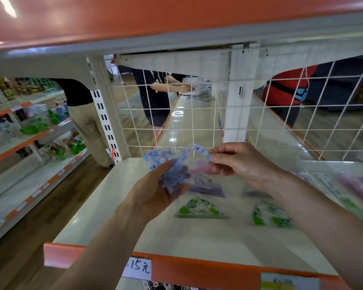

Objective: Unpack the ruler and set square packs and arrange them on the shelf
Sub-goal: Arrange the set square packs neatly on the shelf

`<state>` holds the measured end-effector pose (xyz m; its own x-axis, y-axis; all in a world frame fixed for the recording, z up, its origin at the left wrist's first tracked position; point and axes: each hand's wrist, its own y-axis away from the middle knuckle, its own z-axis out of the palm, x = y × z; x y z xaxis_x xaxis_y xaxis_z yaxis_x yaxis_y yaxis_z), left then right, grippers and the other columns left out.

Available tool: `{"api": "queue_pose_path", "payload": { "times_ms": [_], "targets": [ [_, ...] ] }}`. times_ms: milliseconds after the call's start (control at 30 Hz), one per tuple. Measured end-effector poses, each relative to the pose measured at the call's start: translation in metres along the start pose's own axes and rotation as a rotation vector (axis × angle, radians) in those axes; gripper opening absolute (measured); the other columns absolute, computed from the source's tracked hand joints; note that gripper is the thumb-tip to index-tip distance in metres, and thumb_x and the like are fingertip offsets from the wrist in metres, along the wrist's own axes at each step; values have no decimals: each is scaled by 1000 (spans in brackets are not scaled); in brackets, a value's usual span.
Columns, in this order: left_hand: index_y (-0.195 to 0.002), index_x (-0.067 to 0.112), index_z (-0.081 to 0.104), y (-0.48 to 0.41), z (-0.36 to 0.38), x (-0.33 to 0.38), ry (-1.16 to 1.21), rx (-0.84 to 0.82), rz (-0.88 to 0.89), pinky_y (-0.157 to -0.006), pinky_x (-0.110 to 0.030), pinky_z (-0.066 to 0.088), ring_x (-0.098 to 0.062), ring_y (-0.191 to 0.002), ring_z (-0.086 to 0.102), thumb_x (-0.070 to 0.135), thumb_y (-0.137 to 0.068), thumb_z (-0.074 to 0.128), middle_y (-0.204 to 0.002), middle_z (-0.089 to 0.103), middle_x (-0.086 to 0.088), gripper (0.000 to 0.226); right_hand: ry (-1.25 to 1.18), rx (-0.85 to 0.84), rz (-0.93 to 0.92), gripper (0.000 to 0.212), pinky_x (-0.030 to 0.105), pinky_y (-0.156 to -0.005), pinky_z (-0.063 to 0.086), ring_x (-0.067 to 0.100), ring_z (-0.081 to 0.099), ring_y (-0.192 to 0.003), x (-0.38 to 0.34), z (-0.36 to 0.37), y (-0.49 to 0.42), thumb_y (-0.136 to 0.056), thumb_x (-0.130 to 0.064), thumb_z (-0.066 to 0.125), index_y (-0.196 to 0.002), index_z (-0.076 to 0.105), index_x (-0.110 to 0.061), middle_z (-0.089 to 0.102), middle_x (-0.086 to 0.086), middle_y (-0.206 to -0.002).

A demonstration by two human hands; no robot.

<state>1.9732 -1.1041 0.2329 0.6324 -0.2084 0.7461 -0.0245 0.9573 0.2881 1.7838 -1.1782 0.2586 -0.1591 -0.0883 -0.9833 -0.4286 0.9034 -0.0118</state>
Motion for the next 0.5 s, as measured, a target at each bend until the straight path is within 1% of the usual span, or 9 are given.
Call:
{"api": "queue_pose_path", "payload": {
  "times_ms": [67,133,233,300,367,433,500],
  "targets": [
    [-108,7,60,-1,-5,0,4,6,9,-58,-31,58,-25,-78,69,20,-94,53,-93,70,-13,20,-44,34,11,9,20,-55,52,13,67,-64,2,-2,0,-87,-2,65,-95,66,-6,72,9,-78],
    [-110,7,59,-1,-5,0,-24,-9,17,-57,-30,58,-25,-80,68,19,-94,52,-92,69,-13,20,-42,64,24,11,21,-54,53,14,67,-62,3,-3,0,-87,-1,64,-98,64,-3,73,11,-80],
    [-105,7,59,3,-1,-1,-96,-68,33,-55,-28,57,-23,-79,68,18,-92,54,-90,68,-12,18,76,70,23,12,19,-54,53,9,65,-59,4,1,1,-87,-4,66,-98,64,-4,72,8,-78],
    [-101,7,60,6,0,0,-134,-62,44,-54,-27,57,-22,-76,69,16,-92,54,-87,69,-11,14,139,45,10,11,17,-54,52,6,65,-57,4,3,4,-87,-4,66,-97,63,-8,72,8,-79],
    [-100,8,61,9,-3,0,-163,-36,59,-54,-27,57,-21,-74,69,15,-91,55,-85,69,-11,13,251,35,-32,17,17,-54,52,5,65,-60,6,5,9,-86,-7,68,-101,61,-14,71,4,-82],
    [-99,9,61,14,-7,-3,-206,-9,56,-53,-25,57,-19,-72,70,15,-89,56,-83,70,-10,12,447,33,-115,30,22,-63,53,7,66,-68,13,7,15,-84,-14,71,-112,62,-20,68,-6,-85],
    [-96,8,62,17,-10,-6,-227,7,39,-51,-23,56,-18,-68,68,16,-84,60,-81,70,-10,15,596,3,-217,40,28,-74,53,9,65,-75,19,12,23,-82,-21,72,-121,62,-24,66,-11,-84]
  ]
}}
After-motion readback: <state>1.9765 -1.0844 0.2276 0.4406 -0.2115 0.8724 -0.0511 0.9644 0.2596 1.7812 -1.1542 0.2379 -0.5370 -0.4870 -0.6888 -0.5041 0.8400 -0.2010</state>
